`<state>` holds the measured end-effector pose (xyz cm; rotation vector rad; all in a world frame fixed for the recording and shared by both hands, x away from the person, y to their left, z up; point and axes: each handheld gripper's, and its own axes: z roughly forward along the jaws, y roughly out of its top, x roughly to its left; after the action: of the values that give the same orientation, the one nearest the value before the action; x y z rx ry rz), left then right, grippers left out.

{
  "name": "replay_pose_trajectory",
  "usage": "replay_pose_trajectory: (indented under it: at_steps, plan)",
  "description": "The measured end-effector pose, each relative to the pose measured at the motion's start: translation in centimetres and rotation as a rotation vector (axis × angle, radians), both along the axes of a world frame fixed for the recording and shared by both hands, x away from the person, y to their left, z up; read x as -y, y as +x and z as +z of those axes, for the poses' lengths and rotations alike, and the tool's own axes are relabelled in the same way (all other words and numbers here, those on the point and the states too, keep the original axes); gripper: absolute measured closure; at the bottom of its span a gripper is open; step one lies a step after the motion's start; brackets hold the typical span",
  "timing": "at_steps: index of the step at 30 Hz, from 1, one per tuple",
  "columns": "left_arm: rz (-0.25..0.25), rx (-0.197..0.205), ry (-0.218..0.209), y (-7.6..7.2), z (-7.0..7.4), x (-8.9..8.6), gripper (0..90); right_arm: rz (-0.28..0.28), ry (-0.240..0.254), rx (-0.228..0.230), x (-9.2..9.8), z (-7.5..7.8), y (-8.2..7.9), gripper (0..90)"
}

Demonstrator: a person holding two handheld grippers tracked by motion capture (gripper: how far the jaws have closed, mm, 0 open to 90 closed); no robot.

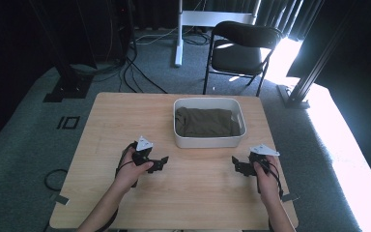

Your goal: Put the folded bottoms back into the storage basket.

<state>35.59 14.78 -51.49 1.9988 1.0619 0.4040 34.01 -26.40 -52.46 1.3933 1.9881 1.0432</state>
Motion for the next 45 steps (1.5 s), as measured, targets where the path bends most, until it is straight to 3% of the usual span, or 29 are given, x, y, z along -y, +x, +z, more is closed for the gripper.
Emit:
replay_pose_trajectory:
  at_steps: [6,11,12,14,21,22,28,30,37,45]
  plan:
    - [0.024,-0.003,0.024,-0.8,-0.8,-1.1,17.4,-0.017,-0.019,-0.026,0.2,-1.3,-0.9,13.5]
    - [0.055,-0.038,0.032,-1.5,-1.8,-2.2,17.4,-0.018,-0.022,-0.060,0.6,-2.1,-1.6,13.5]
    - [0.099,-0.038,0.022,-1.8,-2.0,-2.8,17.4,-0.027,-0.018,-0.067,1.1,-2.3,-2.1,13.5]
    - [0.129,-0.045,0.033,-2.0,-2.2,-3.5,17.4,-0.040,-0.027,-0.062,1.5,-2.3,-2.4,13.5]
    - [0.197,-0.054,0.060,-3.0,-2.7,-5.2,17.4,-0.066,-0.031,-0.092,2.5,-2.7,-3.8,13.5]
    - [0.224,-0.053,0.065,-3.3,-2.9,-5.9,17.4,-0.077,-0.036,-0.094,2.9,-2.9,-4.1,13.5]
    - [0.256,-0.066,0.070,-4.1,-3.1,-6.9,17.3,-0.101,-0.039,-0.106,3.7,-3.1,-4.8,13.5]
    - [0.292,-0.071,0.086,-4.5,-3.5,-8.0,17.4,-0.110,-0.043,-0.131,4.2,-3.7,-5.2,13.5]
    - [0.351,-0.063,0.074,-5.2,-3.9,-9.5,17.4,-0.159,-0.053,-0.114,4.9,-4.0,-5.2,12.1]
    - [0.403,-0.041,0.144,-5.5,-4.0,-10.3,17.0,-0.180,-0.043,-0.112,5.1,-4.1,-5.1,12.2]
